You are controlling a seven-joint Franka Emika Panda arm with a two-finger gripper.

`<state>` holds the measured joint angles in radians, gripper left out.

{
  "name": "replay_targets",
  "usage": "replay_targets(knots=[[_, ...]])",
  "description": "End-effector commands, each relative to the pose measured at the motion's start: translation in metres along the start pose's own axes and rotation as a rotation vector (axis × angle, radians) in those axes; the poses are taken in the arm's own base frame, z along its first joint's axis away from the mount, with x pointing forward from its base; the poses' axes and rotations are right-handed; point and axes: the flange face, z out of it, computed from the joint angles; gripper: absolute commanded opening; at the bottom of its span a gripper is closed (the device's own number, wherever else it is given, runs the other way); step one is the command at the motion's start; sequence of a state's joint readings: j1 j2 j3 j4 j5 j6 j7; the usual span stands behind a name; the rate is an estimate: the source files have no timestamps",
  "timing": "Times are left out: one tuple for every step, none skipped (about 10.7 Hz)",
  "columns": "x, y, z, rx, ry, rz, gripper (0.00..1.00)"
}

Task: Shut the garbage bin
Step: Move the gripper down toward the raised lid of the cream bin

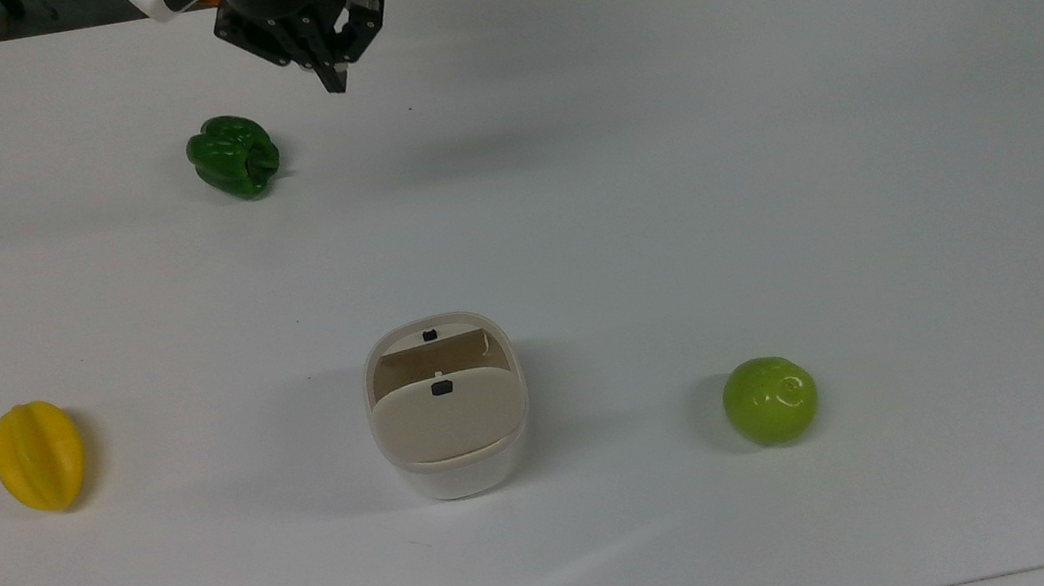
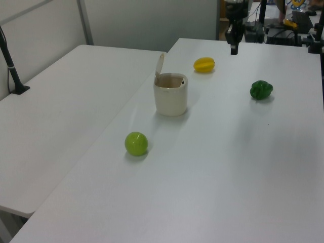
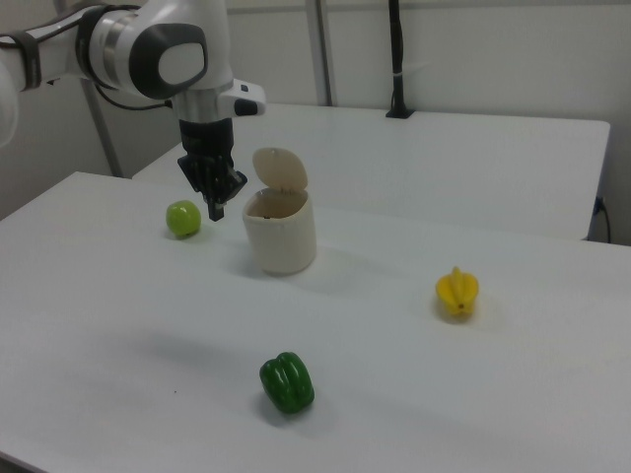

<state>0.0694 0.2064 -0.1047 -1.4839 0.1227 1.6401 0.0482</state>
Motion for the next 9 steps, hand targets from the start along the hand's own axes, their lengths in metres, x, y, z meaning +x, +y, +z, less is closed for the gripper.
replay_targets(knots=[[0.01, -0.002, 0.008, 0.057, 0.033, 0.027, 0.0], [0.016, -0.004, 0.009, 0.058, 0.065, 0.032, 0.0], [0.023, -0.006, 0.004, 0.064, 0.133, 0.02, 0.0], [0.029, -0.006, -0.003, 0.077, 0.197, 0.026, 0.0], [0.034, -0.006, -0.008, 0.079, 0.254, 0.027, 0.0], [0.041, -0.01, -0.011, 0.082, 0.318, 0.023, 0.0], [0.053, -0.016, -0.01, 0.089, 0.401, 0.029, 0.0], [0.062, -0.028, -0.013, 0.096, 0.498, 0.018, 0.0], [0.068, -0.039, -0.016, 0.102, 0.569, 0.004, 0.0]])
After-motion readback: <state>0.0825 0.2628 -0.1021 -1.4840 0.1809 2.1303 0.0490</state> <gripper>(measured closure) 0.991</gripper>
